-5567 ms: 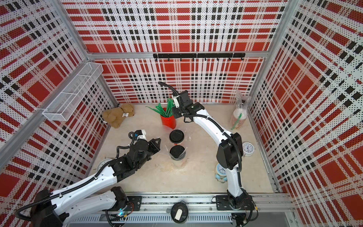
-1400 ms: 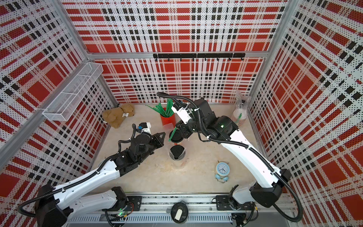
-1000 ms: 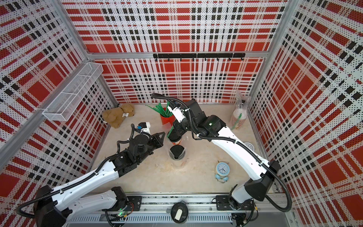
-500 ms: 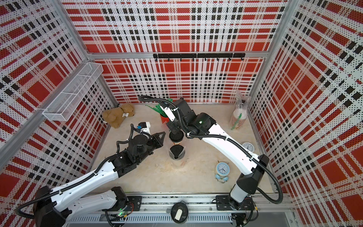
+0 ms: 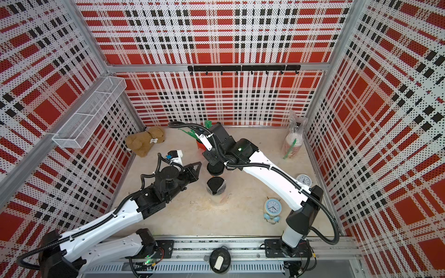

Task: Pack milk tea into plastic carrier bags
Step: Place the straw in the plastic carrier bag.

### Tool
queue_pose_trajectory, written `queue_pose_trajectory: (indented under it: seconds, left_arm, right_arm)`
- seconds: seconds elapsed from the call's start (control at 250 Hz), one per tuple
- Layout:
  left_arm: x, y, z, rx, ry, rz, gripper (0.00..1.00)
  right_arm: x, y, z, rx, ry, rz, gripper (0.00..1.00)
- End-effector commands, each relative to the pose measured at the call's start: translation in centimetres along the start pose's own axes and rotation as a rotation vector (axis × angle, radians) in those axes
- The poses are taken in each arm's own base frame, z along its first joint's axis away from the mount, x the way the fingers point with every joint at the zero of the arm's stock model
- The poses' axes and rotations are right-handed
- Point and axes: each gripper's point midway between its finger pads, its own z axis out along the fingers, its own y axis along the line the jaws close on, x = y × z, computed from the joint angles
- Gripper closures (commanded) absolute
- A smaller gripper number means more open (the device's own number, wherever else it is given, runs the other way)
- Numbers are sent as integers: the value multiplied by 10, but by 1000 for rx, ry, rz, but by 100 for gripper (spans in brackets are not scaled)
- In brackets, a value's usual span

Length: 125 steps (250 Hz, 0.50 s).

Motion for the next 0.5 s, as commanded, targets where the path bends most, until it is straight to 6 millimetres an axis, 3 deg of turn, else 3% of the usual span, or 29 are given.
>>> queue_pose_trajectory:
  seconds: [0.0, 0.296, 0.4, 0.496]
  left_arm:
    - [-8, 3, -4, -1, -42, -7, 100]
    - [-12, 15, -10, -28, -59, -10, 100]
    - [-13, 18, -10, -34, -61, -15, 100]
    - [-12, 21, -11, -39, -62, -17, 100]
  right_arm:
    - [9, 9, 22, -16, 26, -9, 100]
    - [38, 20, 71, -35, 116, 38, 100]
    - [42, 20, 80, -48, 124, 62, 90]
    - [45, 17, 83, -49, 127, 82, 69]
